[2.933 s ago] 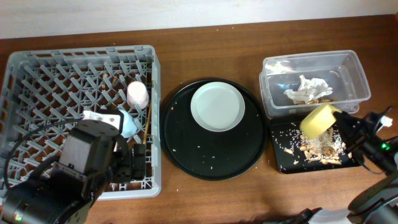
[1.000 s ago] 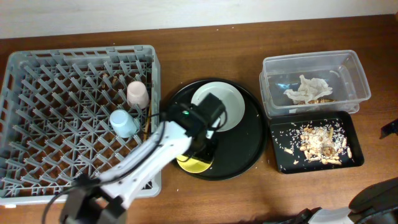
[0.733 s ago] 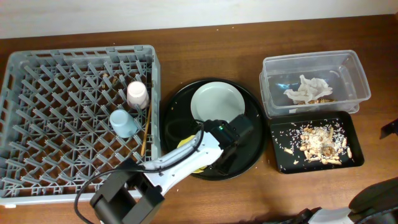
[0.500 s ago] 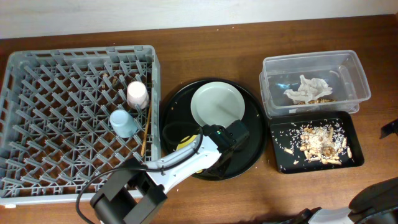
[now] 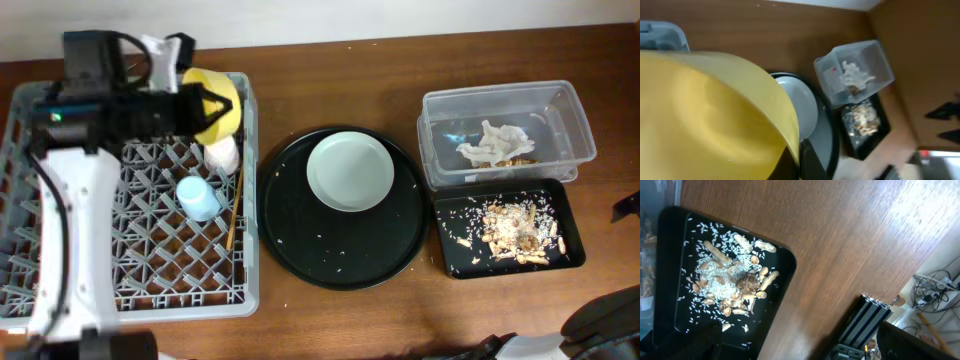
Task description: Sort waste into correct bins and load items into the dishwasher rack
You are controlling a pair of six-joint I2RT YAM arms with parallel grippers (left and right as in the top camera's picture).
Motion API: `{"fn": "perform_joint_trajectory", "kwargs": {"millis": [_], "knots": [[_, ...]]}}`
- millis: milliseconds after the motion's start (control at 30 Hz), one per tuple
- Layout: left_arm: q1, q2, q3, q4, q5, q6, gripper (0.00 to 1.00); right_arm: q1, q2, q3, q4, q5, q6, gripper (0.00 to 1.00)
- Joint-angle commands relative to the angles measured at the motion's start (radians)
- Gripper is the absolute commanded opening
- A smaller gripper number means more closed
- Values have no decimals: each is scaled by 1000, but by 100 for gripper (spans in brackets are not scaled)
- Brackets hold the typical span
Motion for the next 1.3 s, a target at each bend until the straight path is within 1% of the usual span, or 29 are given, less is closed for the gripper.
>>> {"fn": "perform_joint_trajectory", "kwargs": {"millis": [0, 67, 133, 200, 267, 300, 333, 367, 400, 433, 500, 567, 633, 667, 700, 733, 767, 800, 833, 900, 933, 1000, 1067, 1100, 1167, 1267], "knots": [[218, 232, 8, 184, 663, 45, 0, -2, -13, 6, 0, 5, 0, 98], [260, 352, 8, 296, 825, 32, 0, -2, -13, 6, 0, 5, 1, 99], [298, 515, 8, 437, 833, -59, 0, -2, -13, 6, 0, 5, 0, 99], [329, 621, 8, 500, 822, -108, 0, -2, -13, 6, 0, 5, 0, 99], [362, 671, 8, 513, 805, -126, 0, -2, -13, 6, 0, 5, 0, 99], [392, 678, 8, 510, 767, -126, 0, -2, -13, 6, 0, 5, 0, 99], [430, 678, 8, 510, 762, -134, 2, -2, -13, 6, 0, 5, 0, 99], [463, 678, 8, 503, 762, -137, 21, -2, -13, 6, 0, 5, 0, 99], [491, 678, 8, 500, 762, -137, 32, -2, -13, 6, 0, 5, 1, 99], [520, 678, 8, 482, 755, -137, 53, -2, -13, 6, 0, 5, 0, 99], [560, 678, 8, 389, 653, -135, 76, -2, -13, 6, 0, 5, 0, 99], [587, 642, 9, 333, 538, -132, 79, -2, -13, 6, 0, 5, 0, 99], [591, 541, 9, 325, 447, -133, 79, -2, -13, 6, 0, 5, 0, 99], [588, 472, 9, 307, 380, -132, 79, -2, -13, 6, 0, 5, 0, 99], [582, 393, 9, 280, 300, -132, 75, -2, -13, 6, 0, 5, 1, 99], [555, 283, 9, 236, 192, -132, 52, -2, -13, 6, 0, 5, 0, 99], [524, 227, 9, 217, 137, -132, 26, -2, -13, 6, 0, 5, 0, 99], [468, 169, 9, 212, 59, -132, 13, -2, -13, 6, 0, 5, 0, 99], [373, 129, 9, 213, -81, -132, 0, -2, -13, 6, 0, 5, 0, 99], [196, 151, -4, 213, -315, -131, 0, -2, -13, 6, 0, 5, 0, 99], [126, 183, -13, 214, -403, -128, 0, -2, -13, 6, 0, 5, 0, 99], [40, 279, -16, 214, -520, -128, 0, -2, -13, 6, 0, 5, 1, 98], [26, 390, -16, 212, -618, -129, 0, -2, -13, 6, 0, 5, 0, 99], [42, 419, -16, 201, -631, -129, 0, -2, -13, 6, 0, 5, 1, 99], [97, 402, 11, 147, -630, -129, 0, -2, -13, 6, 0, 5, 1, 99], [102, 338, 100, 68, -619, -129, 0, -2, -13, 6, 0, 5, 1, 99]]}}
